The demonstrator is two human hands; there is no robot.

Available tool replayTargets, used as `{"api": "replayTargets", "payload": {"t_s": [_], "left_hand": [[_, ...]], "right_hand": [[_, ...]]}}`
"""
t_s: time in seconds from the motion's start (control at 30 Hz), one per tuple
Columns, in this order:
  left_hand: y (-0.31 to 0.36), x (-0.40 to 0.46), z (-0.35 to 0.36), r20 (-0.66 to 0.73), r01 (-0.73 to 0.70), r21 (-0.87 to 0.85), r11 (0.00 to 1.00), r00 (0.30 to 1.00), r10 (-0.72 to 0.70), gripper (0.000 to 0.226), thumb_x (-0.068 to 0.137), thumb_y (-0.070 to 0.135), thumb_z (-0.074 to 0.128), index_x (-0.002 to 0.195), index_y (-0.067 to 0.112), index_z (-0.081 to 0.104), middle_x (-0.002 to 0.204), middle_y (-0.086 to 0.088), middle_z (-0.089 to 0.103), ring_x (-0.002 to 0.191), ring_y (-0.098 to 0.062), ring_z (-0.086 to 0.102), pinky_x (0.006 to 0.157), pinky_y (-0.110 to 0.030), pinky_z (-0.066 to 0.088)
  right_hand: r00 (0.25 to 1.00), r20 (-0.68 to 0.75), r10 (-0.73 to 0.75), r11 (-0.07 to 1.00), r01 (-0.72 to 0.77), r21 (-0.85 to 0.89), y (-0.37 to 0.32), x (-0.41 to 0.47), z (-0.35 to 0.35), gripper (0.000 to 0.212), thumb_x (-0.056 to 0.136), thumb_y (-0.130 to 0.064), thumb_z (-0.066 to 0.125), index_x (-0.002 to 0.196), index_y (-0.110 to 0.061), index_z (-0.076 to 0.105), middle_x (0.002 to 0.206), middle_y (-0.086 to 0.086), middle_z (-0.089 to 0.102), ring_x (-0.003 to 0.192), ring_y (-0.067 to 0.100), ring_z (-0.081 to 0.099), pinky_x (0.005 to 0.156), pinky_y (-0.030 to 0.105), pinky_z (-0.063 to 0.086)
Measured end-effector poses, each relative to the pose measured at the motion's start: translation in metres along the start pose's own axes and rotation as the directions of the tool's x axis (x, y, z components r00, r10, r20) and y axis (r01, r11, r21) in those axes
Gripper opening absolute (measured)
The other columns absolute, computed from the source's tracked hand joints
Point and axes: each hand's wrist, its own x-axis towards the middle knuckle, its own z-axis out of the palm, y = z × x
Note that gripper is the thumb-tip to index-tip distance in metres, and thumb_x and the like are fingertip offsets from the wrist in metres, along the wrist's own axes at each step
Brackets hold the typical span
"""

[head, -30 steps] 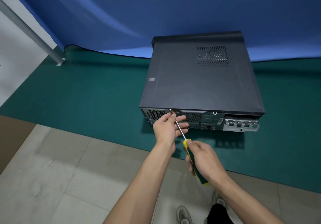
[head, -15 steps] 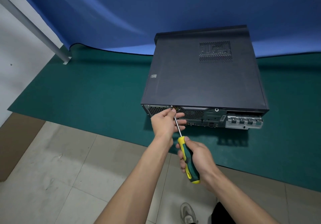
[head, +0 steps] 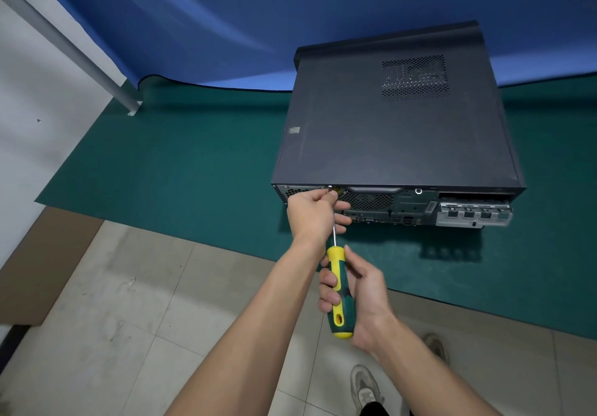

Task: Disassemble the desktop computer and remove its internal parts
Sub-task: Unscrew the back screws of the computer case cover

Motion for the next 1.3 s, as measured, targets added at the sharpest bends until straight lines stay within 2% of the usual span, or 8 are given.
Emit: {"api": "replayTargets", "payload": {"t_s": [0.13, 0.37, 0.47, 0.7, 0.87, 1.07, 1.17, 1.3], "left_hand": [[0.007, 0.002, -0.006, 0.046, 0.030, 0.017, 0.999, 0.998, -0.031, 0.009, 0.094, 0.009, 0.054, 0.096, 0.002, 0.060, 0.065, -0.004, 0.067, 0.036, -0.010, 0.056, 0.035, -0.017, 0.043], [0.015, 0.003, -0.017, 0.172, 0.022, 0.100, 0.995, 0.984, -0.039, 0.018, 0.095, 0.012, 0.052, 0.078, 0.011, 0.059, 0.054, 0.006, 0.067, 0.039, -0.008, 0.059, 0.038, -0.016, 0.044], [0.016, 0.001, -0.022, 0.204, 0.000, 0.132, 0.991, 0.979, -0.027, 0.018, 0.095, 0.014, 0.051, 0.080, 0.011, 0.060, 0.059, 0.005, 0.069, 0.042, -0.008, 0.060, 0.040, -0.017, 0.045], [0.014, -0.006, -0.027, 0.193, -0.018, 0.181, 0.983, 0.981, -0.018, 0.017, 0.092, 0.012, 0.056, 0.076, 0.008, 0.061, 0.059, -0.003, 0.067, 0.039, -0.010, 0.055, 0.039, -0.016, 0.043], [0.011, -0.009, -0.028, 0.155, -0.043, 0.310, 0.950, 0.988, -0.006, 0.017, 0.087, 0.011, 0.064, 0.072, 0.004, 0.061, 0.056, -0.008, 0.063, 0.036, -0.013, 0.049, 0.038, -0.016, 0.040], [0.012, -0.007, -0.022, 0.224, 0.008, 0.244, 0.970, 0.972, -0.064, 0.026, 0.097, 0.007, 0.047, 0.075, -0.003, 0.056, 0.059, -0.017, 0.063, 0.040, -0.018, 0.059, 0.040, -0.024, 0.049], [0.008, -0.009, -0.024, 0.283, 0.058, 0.125, 0.990, 0.955, -0.092, 0.026, 0.100, 0.009, 0.042, 0.084, -0.004, 0.058, 0.058, -0.012, 0.067, 0.046, -0.018, 0.064, 0.044, -0.026, 0.054], [0.011, -0.010, -0.025, 0.294, 0.081, 0.117, 0.990, 0.949, -0.112, 0.018, 0.096, 0.012, 0.052, 0.082, 0.000, 0.057, 0.057, -0.008, 0.068, 0.039, -0.014, 0.057, 0.038, -0.020, 0.046]], "right_hand": [[0.999, 0.042, 0.027, 0.990, -0.032, 0.139, 0.009, 0.004, 0.011, 0.051, 0.093, -0.040, 0.042, 0.058, -0.008, 0.060, 0.048, 0.000, 0.040, 0.030, 0.012, 0.033, 0.032, 0.017, 0.030], [0.975, 0.219, 0.037, 0.920, -0.119, 0.374, 0.012, 0.005, 0.027, 0.044, 0.090, -0.036, 0.042, 0.060, -0.006, 0.057, 0.046, -0.003, 0.037, 0.028, 0.010, 0.032, 0.030, 0.017, 0.030], [0.978, 0.205, 0.021, 0.918, -0.100, 0.384, 0.013, 0.007, 0.030, 0.045, 0.092, -0.036, 0.041, 0.061, -0.007, 0.057, 0.045, -0.003, 0.037, 0.027, 0.010, 0.032, 0.030, 0.017, 0.030], [0.991, -0.100, -0.088, 0.983, 0.102, 0.153, 0.025, 0.010, 0.039, 0.050, 0.095, -0.046, 0.046, 0.059, -0.012, 0.054, 0.045, 0.001, 0.042, 0.029, 0.012, 0.034, 0.033, 0.017, 0.032], [0.870, -0.408, -0.277, 0.955, 0.200, -0.220, 0.027, 0.013, 0.045, 0.033, 0.087, -0.033, 0.066, 0.069, -0.007, 0.055, 0.045, 0.004, 0.053, 0.030, 0.015, 0.042, 0.037, 0.016, 0.035], [0.950, -0.261, -0.170, 0.947, 0.085, -0.309, 0.007, 0.000, 0.038, 0.025, 0.091, -0.030, 0.058, 0.084, -0.006, 0.056, 0.064, 0.011, 0.059, 0.046, 0.020, 0.051, 0.052, 0.029, 0.042], [0.962, -0.197, -0.190, 0.898, 0.089, -0.430, 0.000, -0.005, 0.027, 0.028, 0.096, -0.025, 0.050, 0.097, 0.000, 0.062, 0.068, 0.012, 0.069, 0.052, 0.021, 0.064, 0.056, 0.027, 0.052], [0.929, -0.180, -0.322, 0.794, 0.162, -0.586, 0.000, -0.004, 0.024, 0.023, 0.090, -0.022, 0.063, 0.077, -0.005, 0.057, 0.069, 0.013, 0.062, 0.063, 0.025, 0.058, 0.065, 0.031, 0.049]]}}
